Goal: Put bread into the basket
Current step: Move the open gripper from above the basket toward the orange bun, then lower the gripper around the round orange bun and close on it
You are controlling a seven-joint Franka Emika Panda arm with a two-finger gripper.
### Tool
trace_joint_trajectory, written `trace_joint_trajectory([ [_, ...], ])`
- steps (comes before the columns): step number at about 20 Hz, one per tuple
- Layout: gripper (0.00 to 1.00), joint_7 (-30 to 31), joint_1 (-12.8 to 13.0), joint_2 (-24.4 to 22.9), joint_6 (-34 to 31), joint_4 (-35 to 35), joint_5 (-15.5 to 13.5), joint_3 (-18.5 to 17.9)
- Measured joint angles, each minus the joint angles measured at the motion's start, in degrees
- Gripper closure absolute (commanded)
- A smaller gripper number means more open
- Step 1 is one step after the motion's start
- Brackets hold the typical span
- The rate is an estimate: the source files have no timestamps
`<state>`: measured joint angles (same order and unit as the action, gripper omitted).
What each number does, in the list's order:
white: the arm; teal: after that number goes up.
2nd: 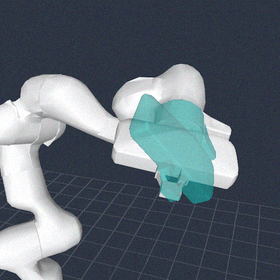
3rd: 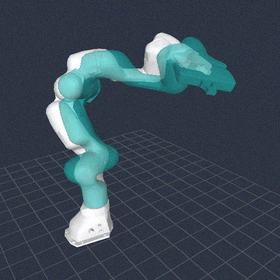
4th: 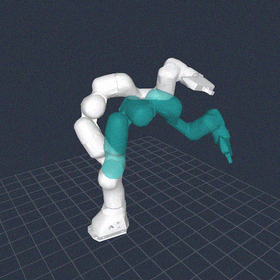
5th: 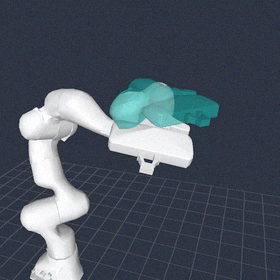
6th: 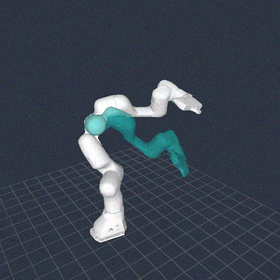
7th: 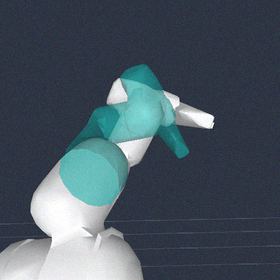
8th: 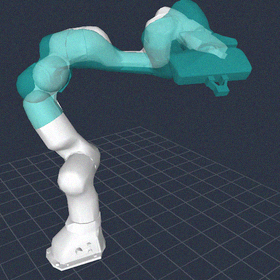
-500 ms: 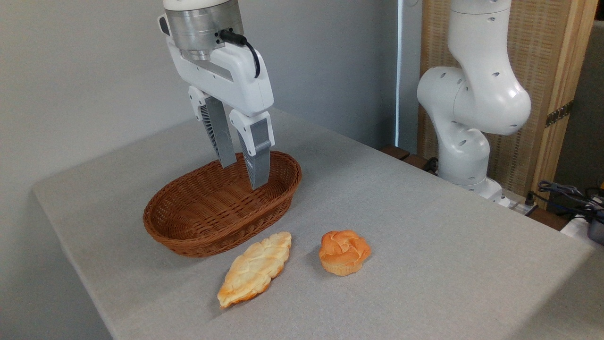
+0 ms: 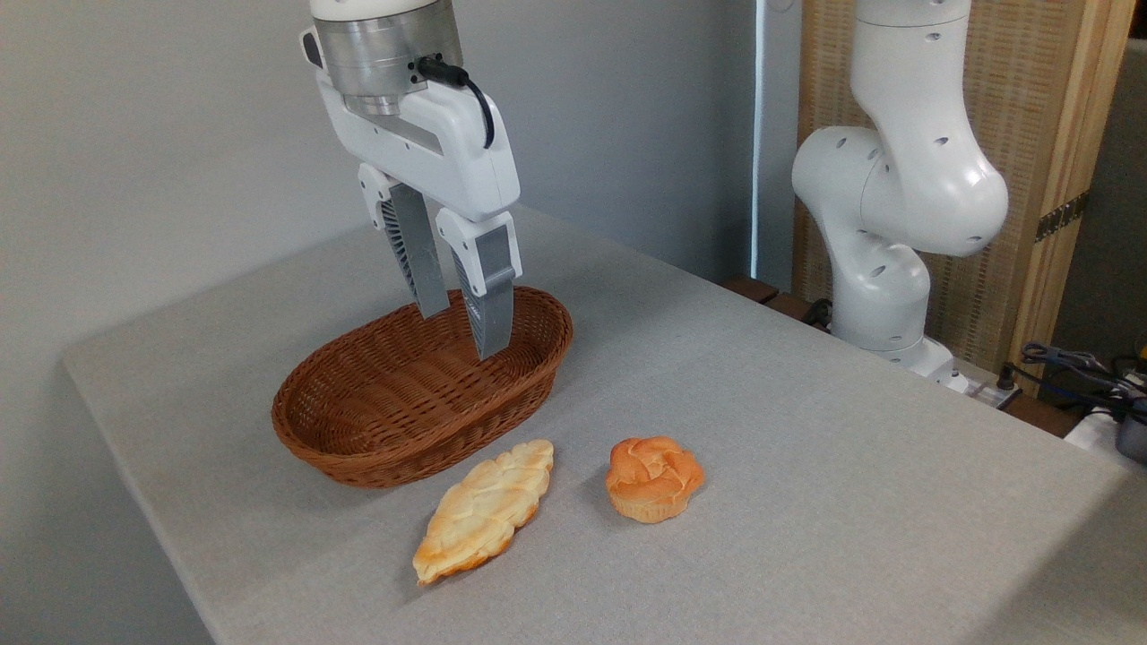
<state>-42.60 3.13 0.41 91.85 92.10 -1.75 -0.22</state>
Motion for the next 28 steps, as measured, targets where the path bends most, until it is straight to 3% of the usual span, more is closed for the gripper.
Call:
trace_joint_trajectory([
  [11, 0.0, 0.0, 0.21, -0.65, 0.97, 2.27, -0.01, 0.0],
  [17, 0.0, 0.0, 0.47, -7.77, 10.35, 15.76, -0.04, 0.0],
  [21, 0.0, 0.0, 0.47, -9.91, 19.41, 25.07, -0.03, 0.0],
  [24, 0.0, -2.76, 0.4, -11.49, 21.77, 31.19, 0.01, -0.08],
  [28, 0.0, -9.8, 0.16, -15.16, 21.93, 36.5, 0.07, -5.1],
])
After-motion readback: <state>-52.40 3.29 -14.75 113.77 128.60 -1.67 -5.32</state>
